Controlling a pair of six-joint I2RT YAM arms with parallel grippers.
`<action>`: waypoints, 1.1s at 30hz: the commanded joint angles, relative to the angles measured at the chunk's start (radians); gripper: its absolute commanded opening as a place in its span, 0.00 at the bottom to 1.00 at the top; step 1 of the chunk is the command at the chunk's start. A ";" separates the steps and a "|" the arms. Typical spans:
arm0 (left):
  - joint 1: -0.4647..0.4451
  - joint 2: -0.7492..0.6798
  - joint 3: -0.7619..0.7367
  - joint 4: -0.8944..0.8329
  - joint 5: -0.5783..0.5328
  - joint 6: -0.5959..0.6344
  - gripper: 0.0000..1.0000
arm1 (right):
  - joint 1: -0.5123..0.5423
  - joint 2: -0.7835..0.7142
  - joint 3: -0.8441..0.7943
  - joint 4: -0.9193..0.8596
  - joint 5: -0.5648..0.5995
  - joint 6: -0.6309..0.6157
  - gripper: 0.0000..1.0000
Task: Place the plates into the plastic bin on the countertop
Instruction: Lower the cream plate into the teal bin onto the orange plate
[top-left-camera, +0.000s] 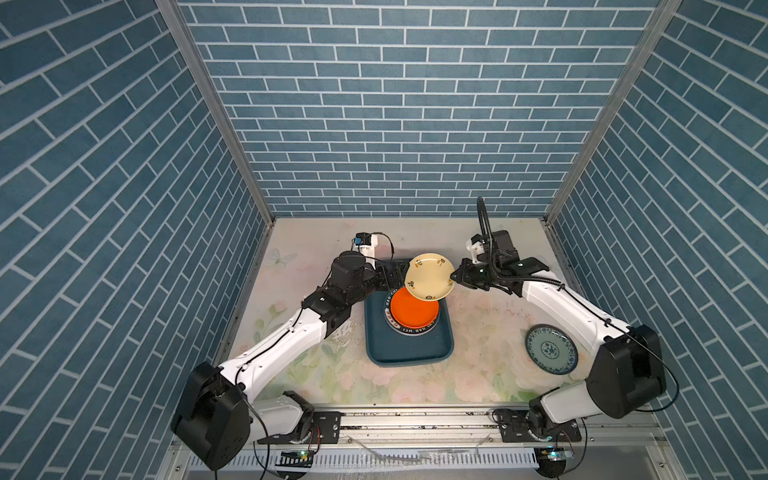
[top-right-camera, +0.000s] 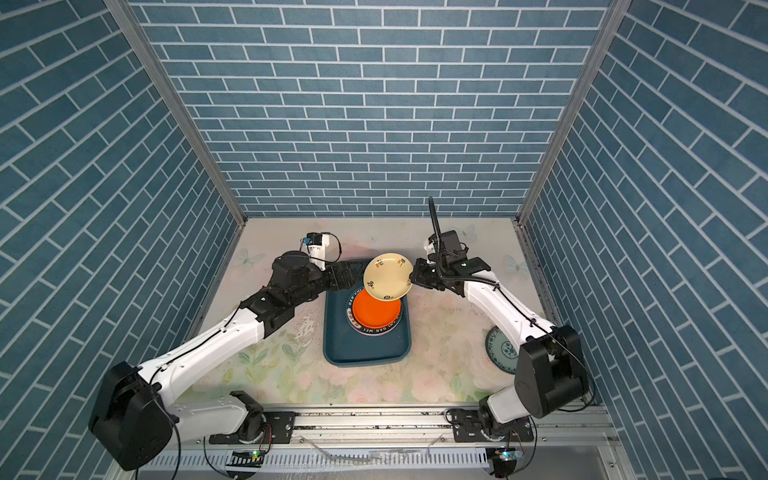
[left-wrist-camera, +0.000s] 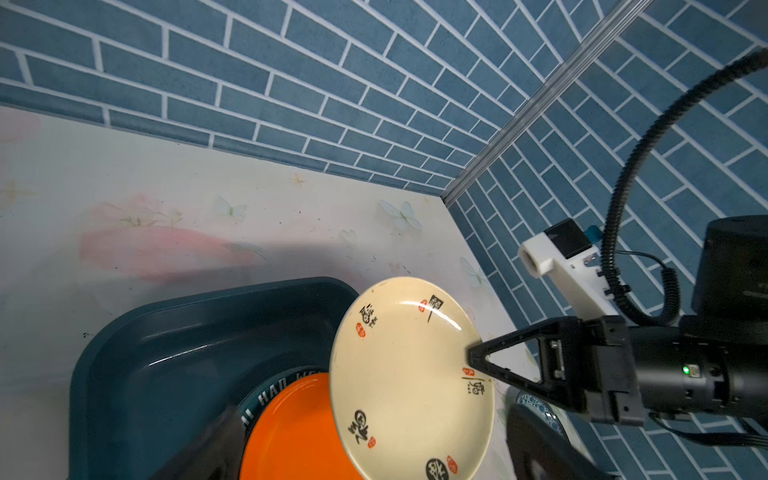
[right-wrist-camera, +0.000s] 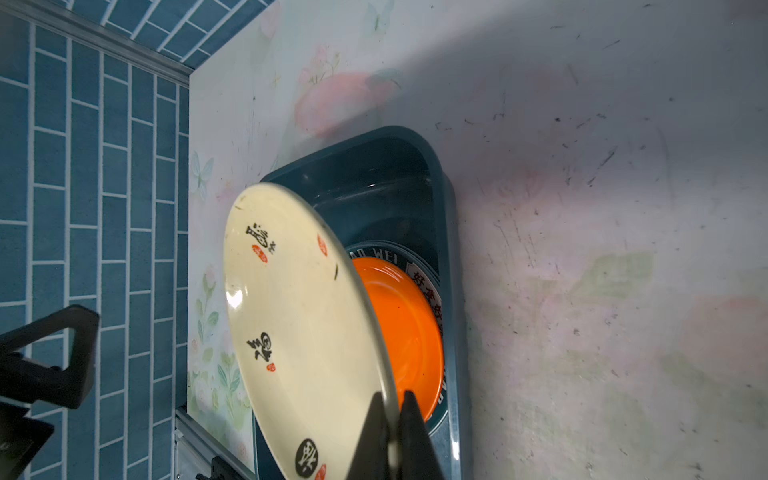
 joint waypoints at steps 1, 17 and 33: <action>0.012 -0.028 -0.023 -0.025 -0.033 -0.004 1.00 | 0.026 0.056 0.028 0.054 -0.049 0.027 0.00; 0.020 -0.028 -0.018 -0.047 -0.029 -0.005 1.00 | 0.106 0.255 0.129 -0.091 0.000 -0.056 0.00; 0.022 0.024 0.010 -0.033 0.000 -0.009 1.00 | 0.122 0.269 0.111 -0.157 0.003 -0.075 0.00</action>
